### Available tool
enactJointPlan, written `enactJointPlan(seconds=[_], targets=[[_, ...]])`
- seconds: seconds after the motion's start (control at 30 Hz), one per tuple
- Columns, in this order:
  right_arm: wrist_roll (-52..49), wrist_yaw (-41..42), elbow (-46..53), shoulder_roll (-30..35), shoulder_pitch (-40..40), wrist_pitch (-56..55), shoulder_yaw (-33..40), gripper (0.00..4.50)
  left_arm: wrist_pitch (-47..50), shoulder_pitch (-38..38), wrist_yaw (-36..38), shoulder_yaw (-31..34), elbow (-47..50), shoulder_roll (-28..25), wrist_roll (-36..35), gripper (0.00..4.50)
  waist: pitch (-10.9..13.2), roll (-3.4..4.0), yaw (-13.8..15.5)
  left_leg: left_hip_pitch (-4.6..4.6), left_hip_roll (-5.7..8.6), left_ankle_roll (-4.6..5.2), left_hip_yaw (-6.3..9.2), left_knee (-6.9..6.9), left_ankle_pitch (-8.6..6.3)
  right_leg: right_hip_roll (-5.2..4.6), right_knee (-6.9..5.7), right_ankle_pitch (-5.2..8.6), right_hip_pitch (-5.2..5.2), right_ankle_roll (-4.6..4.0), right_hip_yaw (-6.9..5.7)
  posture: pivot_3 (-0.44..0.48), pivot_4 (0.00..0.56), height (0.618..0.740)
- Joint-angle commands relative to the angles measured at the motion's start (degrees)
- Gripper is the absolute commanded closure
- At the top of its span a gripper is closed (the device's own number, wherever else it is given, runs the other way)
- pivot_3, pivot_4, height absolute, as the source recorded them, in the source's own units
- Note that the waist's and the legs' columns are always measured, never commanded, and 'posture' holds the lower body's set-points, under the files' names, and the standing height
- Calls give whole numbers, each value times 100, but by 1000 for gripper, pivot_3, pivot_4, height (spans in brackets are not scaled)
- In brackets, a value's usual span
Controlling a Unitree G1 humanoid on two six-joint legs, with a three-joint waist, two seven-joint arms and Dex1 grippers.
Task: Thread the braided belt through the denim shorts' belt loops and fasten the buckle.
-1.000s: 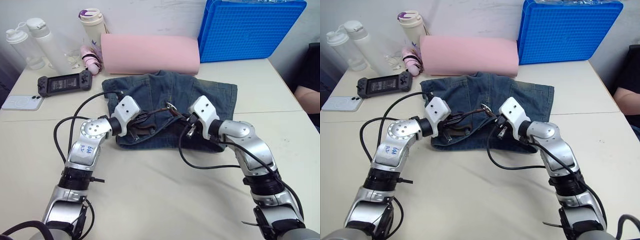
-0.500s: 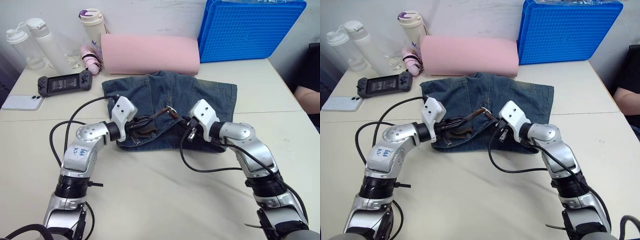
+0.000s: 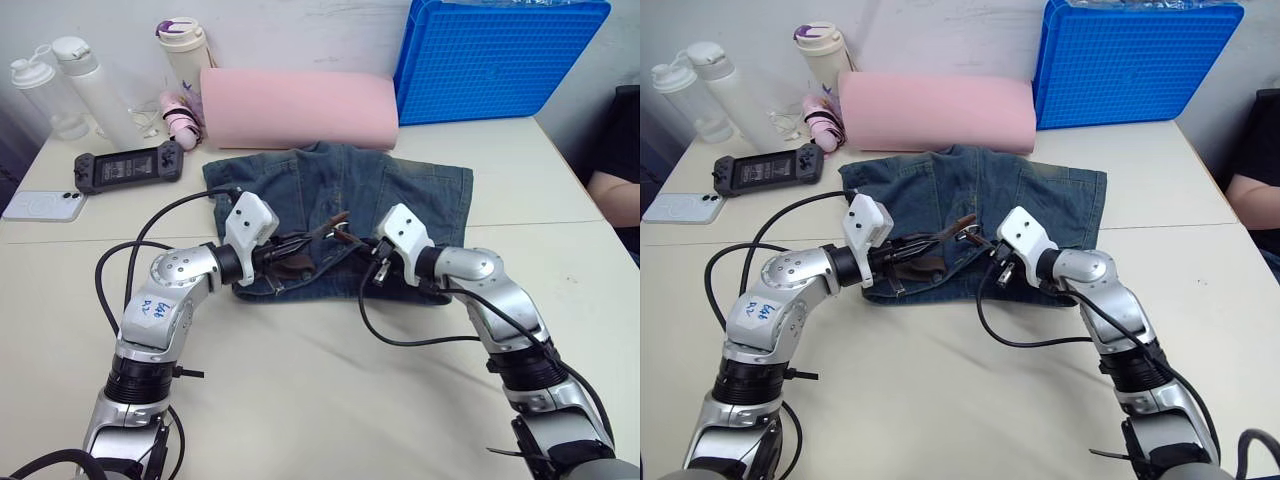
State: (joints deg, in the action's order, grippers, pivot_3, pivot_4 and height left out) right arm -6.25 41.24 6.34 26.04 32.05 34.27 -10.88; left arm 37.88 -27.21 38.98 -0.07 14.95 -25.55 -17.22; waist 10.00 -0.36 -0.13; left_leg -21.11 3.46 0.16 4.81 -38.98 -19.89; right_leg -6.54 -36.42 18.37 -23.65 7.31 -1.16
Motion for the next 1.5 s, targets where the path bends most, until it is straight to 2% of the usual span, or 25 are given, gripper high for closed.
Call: enactJointPlan(seconds=[0.03, 0.2, 0.53, 0.7, 1.23, 1.5], targets=[[-142, -258, 60, -72, 140, 468, 299, 4449, 280, 21, -17, 469, 239, -149, -416, 4500, 0, 0, 0, 0, 0, 0, 0, 0, 0, 0, 0, 0, 0, 0, 0, 0, 150, 740], [-371, -411, 121, -248, 323, 876, 436, 4449, 1083, 203, 149, 537, 685, -210, -1187, 4500, 0, 0, 8, -1, 1, 0, 2, -1, 0, -3, 0, 0, 1, 0, 2, 0, 150, 740], [-621, -464, 330, -321, 521, 1065, 481, 4449, 1016, 237, -277, 132, 550, -225, -898, 4500, -1, 1, -5, 0, 1, -1, 8, 0, 0, 0, -1, 0, 2, -1, 4, 0, 150, 740], [-751, -476, 541, -296, 435, 1224, 545, 4449, 871, 62, -698, 392, 205, -100, -820, 4500, -1, 1, 2, 0, 2, 0, 8, -1, 0, 0, -1, 0, 2, -1, 2, 0, 150, 740], [-1042, -459, 1092, -301, 341, 1419, 505, 4449, 561, -296, -895, 195, -290, 116, -676, 4500, -1, 1, -2, 0, 2, -1, 8, 3, 0, 0, 1, 0, 0, -1, 0, 0, 150, 740], [-921, -284, 1251, -67, 251, 1238, 190, 4449, 468, -366, -863, -4, -321, 299, -701, 4500, -1, 1, 7, -1, 4, 0, 9, 1, 0, -2, 1, 0, 1, -1, -1, 0, 150, 740]])
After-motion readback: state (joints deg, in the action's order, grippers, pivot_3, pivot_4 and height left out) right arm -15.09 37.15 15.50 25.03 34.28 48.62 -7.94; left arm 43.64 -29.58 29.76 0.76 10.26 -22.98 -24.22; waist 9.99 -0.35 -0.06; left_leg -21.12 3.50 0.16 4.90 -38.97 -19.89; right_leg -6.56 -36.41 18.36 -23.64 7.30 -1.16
